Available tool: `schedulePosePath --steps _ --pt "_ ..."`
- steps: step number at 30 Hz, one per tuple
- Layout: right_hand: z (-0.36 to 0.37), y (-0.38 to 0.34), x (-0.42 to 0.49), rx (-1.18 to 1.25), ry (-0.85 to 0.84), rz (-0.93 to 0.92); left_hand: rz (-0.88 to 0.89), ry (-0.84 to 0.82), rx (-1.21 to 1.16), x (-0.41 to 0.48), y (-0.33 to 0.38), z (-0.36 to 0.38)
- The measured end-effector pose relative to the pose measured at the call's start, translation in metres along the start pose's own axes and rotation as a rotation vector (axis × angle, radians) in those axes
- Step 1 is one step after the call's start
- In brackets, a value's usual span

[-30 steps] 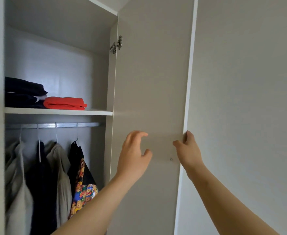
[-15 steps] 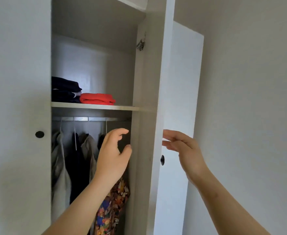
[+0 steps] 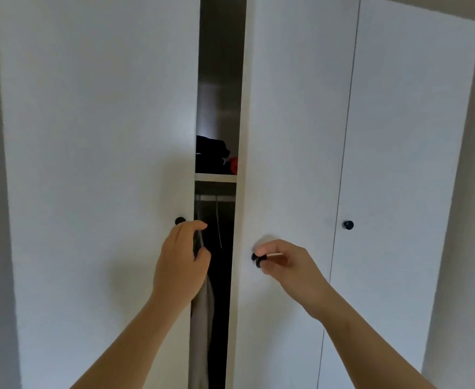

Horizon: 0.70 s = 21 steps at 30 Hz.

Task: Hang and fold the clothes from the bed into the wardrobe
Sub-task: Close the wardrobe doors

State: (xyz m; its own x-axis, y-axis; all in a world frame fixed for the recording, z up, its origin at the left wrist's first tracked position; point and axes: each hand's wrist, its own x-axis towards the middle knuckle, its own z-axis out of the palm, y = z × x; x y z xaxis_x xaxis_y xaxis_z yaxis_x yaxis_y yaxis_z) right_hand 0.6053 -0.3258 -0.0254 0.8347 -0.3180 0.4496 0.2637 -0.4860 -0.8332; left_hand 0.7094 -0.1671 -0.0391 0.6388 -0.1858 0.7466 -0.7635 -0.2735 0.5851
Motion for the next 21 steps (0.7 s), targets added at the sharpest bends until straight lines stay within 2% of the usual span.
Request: schedulePosePath --steps 6,13,21 --pt "0.047 0.010 0.051 -0.046 0.073 -0.039 -0.050 0.044 0.067 0.023 -0.047 -0.018" --pt "0.081 0.022 0.106 -0.117 0.083 -0.035 -0.096 0.002 0.115 0.054 -0.094 -0.015" --pt "0.111 0.038 0.154 -0.174 0.200 -0.019 -0.097 -0.038 0.093 0.082 -0.126 0.001"
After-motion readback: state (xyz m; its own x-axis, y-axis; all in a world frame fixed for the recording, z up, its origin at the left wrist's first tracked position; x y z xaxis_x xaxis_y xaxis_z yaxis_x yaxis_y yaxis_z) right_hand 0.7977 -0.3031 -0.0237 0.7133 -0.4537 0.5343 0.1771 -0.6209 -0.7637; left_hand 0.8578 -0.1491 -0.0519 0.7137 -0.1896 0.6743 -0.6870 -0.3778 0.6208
